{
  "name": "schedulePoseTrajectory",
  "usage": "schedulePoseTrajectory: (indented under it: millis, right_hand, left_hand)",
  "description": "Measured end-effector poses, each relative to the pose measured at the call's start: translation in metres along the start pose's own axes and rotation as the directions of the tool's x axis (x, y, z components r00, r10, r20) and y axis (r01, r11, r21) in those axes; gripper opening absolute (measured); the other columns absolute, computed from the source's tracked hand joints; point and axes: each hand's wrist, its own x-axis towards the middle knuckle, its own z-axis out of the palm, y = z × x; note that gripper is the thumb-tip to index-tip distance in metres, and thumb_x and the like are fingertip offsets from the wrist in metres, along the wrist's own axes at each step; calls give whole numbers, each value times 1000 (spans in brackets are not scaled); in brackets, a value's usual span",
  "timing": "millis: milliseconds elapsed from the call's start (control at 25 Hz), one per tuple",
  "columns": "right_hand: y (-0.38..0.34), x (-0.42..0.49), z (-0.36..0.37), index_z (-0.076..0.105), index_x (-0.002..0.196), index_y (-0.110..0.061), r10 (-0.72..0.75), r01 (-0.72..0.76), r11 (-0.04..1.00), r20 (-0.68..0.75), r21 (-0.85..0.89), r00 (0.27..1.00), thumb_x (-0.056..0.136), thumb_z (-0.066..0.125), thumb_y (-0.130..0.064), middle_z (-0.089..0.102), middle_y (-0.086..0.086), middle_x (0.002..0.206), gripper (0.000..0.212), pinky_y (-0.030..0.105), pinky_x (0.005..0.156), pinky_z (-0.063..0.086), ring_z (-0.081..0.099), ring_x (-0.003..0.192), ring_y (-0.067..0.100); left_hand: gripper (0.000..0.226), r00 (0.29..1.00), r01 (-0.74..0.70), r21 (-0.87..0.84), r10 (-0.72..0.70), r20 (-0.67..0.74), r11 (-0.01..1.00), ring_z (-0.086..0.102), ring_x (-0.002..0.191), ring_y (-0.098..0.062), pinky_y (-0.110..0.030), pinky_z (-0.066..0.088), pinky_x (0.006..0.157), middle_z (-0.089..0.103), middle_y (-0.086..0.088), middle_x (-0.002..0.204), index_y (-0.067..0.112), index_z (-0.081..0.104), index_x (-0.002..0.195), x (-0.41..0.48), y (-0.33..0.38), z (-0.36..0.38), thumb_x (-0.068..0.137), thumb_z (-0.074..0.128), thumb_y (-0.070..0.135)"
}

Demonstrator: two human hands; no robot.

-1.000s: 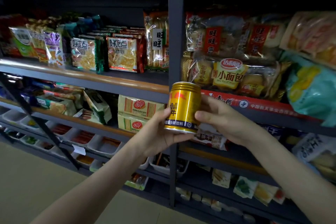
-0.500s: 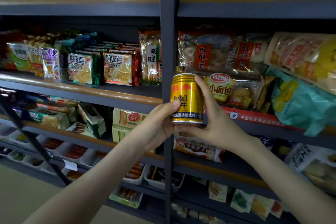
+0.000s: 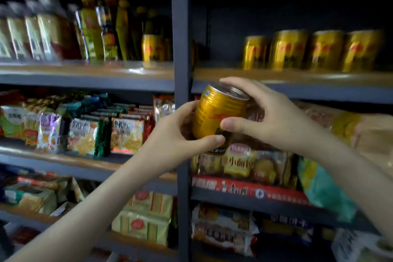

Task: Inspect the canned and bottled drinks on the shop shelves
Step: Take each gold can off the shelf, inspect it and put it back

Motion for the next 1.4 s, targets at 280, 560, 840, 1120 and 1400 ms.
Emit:
schedulePoseTrajectory:
  millis: [280,560,840,1120,1400]
  right_hand:
    - [-5,81,-87,59,125,-35,-57,62,998,-131,28,990,61,77,-64,67,-10,112,72,33,92,51,64,104,5]
    - [41,126,-108,50,135,-27,114,-164,950,-195,-266,974,79,71,-47,52,-13,114,63,13,68,37,51,101,5]
    - [62,136,-105,52,135,-25,166,-144,798,-16,-586,986,78,63,-61,58,-4,130,68,28,93,47,54,113,13]
    - [81,104,-141,36,143,-35,238,-130,717,66,-685,969,83,61,-58,44,-9,141,69,26,95,35,39,125,11]
    - [87,104,-130,22,150,-31,186,-120,713,21,-691,982,80,61,-63,38,-3,146,86,38,107,35,30,134,15]
  left_hand:
    - [66,933,-288,432,352,-75,855,55,105,5,-12,46,88,58,18,117,33,32,139,88,48,-3,84,47,65]
    - [51,767,-134,968,641,-34,211,43,134,-33,-67,8,112,62,-13,128,11,61,127,136,1,-19,91,43,41]
    - [65,933,-217,777,359,-13,591,51,123,-24,-40,36,106,54,-6,134,29,28,150,176,41,22,93,51,52]
    - [71,987,-148,635,158,42,758,58,96,-17,-27,51,79,61,-3,118,33,33,144,205,35,32,85,68,47]
    - [65,988,-122,662,153,12,739,61,90,-20,-30,53,76,62,-2,106,31,37,140,207,37,41,84,67,48]
